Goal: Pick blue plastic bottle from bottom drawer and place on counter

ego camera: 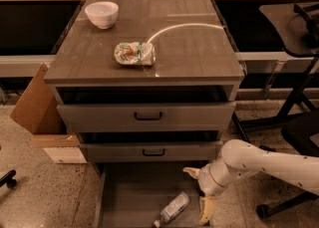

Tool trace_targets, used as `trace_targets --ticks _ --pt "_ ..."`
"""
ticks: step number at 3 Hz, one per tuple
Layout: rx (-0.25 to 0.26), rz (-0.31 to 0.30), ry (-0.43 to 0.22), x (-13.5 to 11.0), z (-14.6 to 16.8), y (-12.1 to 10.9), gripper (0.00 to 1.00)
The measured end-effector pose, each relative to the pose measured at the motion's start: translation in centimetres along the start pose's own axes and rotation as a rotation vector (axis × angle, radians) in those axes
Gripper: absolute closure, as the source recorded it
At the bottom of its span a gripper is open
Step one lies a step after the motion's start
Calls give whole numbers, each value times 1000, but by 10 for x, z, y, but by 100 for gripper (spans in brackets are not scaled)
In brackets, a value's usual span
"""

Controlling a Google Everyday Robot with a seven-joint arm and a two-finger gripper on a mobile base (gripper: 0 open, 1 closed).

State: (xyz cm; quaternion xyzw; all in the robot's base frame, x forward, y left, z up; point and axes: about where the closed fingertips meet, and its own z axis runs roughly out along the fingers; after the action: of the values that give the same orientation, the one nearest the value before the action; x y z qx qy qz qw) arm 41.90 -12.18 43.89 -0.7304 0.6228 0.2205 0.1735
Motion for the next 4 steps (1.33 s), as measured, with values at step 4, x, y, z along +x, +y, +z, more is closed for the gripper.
trace_targets --ticks 4 --pt "-111 -121 1 94 117 -35 0"
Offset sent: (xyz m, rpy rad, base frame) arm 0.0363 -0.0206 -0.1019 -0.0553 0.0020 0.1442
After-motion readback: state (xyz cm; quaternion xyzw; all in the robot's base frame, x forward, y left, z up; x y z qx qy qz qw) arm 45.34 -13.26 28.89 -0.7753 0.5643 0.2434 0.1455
